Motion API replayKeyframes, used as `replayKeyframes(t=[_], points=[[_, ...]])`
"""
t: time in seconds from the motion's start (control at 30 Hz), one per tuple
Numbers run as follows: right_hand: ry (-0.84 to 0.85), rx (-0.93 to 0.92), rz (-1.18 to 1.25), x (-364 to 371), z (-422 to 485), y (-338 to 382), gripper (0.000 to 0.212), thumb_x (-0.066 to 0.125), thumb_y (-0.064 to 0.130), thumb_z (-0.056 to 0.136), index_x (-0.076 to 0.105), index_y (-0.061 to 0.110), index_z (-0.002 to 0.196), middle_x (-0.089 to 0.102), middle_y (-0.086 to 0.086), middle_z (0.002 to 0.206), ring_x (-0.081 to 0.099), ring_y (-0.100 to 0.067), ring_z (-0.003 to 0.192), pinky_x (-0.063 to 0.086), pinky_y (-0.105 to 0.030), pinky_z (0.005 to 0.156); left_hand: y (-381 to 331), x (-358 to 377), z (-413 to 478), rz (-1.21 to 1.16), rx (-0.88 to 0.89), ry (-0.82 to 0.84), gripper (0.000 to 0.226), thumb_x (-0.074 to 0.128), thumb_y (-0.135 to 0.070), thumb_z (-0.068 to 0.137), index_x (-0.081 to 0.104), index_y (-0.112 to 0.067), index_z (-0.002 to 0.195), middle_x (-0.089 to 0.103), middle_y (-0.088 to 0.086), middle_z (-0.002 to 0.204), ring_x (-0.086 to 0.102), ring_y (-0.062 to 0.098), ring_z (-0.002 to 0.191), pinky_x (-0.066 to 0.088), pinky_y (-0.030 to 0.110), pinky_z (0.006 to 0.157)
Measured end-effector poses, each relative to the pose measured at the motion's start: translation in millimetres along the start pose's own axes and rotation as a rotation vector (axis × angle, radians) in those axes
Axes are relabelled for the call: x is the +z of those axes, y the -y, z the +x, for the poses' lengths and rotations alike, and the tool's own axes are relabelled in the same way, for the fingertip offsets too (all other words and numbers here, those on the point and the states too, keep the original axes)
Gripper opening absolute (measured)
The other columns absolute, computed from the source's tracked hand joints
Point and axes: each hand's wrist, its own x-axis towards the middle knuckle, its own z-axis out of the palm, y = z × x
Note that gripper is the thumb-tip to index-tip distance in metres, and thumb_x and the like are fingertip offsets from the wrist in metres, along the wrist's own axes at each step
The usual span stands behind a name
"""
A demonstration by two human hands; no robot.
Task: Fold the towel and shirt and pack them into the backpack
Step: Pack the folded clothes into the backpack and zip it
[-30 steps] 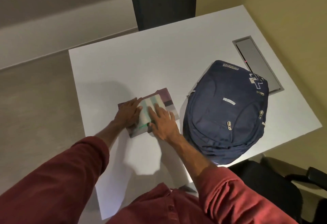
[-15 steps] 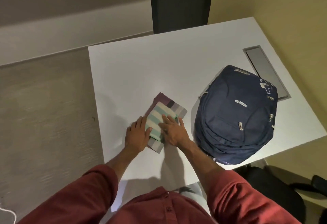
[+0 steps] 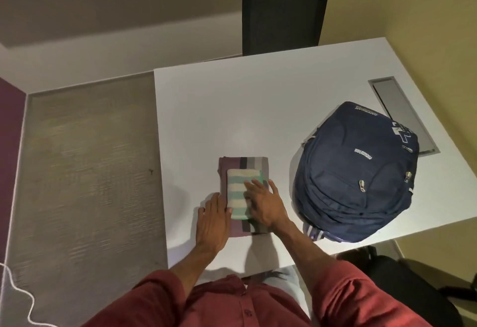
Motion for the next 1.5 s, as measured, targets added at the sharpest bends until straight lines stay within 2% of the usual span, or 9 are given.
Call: replayKeyframes(t=[0.1,0.2,0.43,0.6,0.73,0.97,1.2,1.37,1.5], points=[[-0.028,0.014,-0.069,13,-9,1,0.065,0.055,0.044,0.098,0.047,0.017,0.158,0.032,-0.006,0.174,0.028,-0.028,0.161,0.015,-0.062,0.130,2,-2,23,-0.072,0.139,0.019,0.061,0.039,-0.038,0.112,0.030,-0.012,0.167,0.035,0.013,0.172,0.037,0.031,0.157,0.033,0.056,0.126],[-0.005,0.095,-0.077,31,-17,1,0.072,0.042,0.036,0.105,0.021,0.014,0.171,0.015,-0.006,0.178,0.014,-0.025,0.165,0.012,-0.065,0.130,3,-2,50,0.084,0.347,0.191,0.076,0.028,-0.055,0.111,0.004,-0.019,0.173,0.003,0.006,0.181,0.007,0.028,0.166,0.016,0.058,0.132],[0.027,0.249,0.138,25,-21,4,0.074,0.034,0.043,0.112,-0.005,0.025,0.172,-0.012,-0.002,0.180,-0.005,-0.024,0.166,-0.001,-0.061,0.130,8,8,83,0.228,0.420,0.323,0.096,0.039,-0.073,0.103,-0.005,-0.024,0.172,-0.002,0.009,0.180,0.005,0.035,0.166,0.026,0.066,0.126],[-0.023,0.482,0.494,22,-14,-3,0.082,0.042,0.047,0.107,0.001,0.015,0.170,0.014,-0.010,0.178,0.019,-0.032,0.162,0.018,-0.064,0.129,0,12,90,0.208,0.427,0.366,0.098,0.028,-0.081,0.098,-0.007,-0.026,0.172,0.001,0.011,0.180,0.013,0.039,0.165,0.030,0.067,0.123],[-0.042,0.593,0.597,20,3,6,0.078,0.044,0.062,0.100,0.031,0.008,0.155,0.049,-0.014,0.147,0.058,-0.040,0.129,0.048,-0.060,0.108,0,15,88,0.173,0.410,0.374,0.101,0.014,-0.087,0.093,-0.002,-0.026,0.172,0.009,0.014,0.179,0.024,0.042,0.162,0.038,0.069,0.118],[-0.176,0.887,0.778,15,30,19,0.062,0.077,0.040,0.093,0.047,0.008,0.136,0.051,-0.015,0.136,0.048,-0.037,0.130,0.047,-0.054,0.107,-6,22,80,0.105,0.332,0.398,0.102,0.006,-0.096,0.086,-0.034,-0.039,0.161,-0.020,0.006,0.178,-0.007,0.037,0.165,0.023,0.070,0.123],[-0.200,0.741,0.587,18,37,26,0.062,0.074,0.056,0.087,0.054,0.020,0.134,0.049,-0.005,0.122,0.047,-0.029,0.121,0.042,-0.047,0.100,14,24,75,-0.005,0.358,0.374,0.105,0.028,-0.092,0.090,-0.023,-0.039,0.166,-0.003,0.008,0.181,0.000,0.037,0.166,0.036,0.072,0.119],[-0.203,0.616,0.670,40,28,43,0.077,0.050,0.065,0.100,0.022,0.040,0.167,0.030,-0.008,0.170,0.034,-0.037,0.153,0.028,-0.069,0.123,19,35,72,-0.047,0.320,0.383,0.121,0.085,-0.061,0.081,0.012,-0.017,0.167,0.019,0.023,0.175,0.023,0.048,0.160,0.055,0.071,0.099],[-0.194,0.510,0.670,45,19,35,0.076,0.035,0.075,0.103,0.017,0.040,0.169,0.023,-0.008,0.176,0.040,-0.040,0.153,0.041,-0.065,0.118,22,40,72,-0.017,0.329,0.382,0.105,0.071,-0.069,0.088,0.025,-0.013,0.164,0.030,0.026,0.170,0.035,0.048,0.155,0.056,0.066,0.099]])
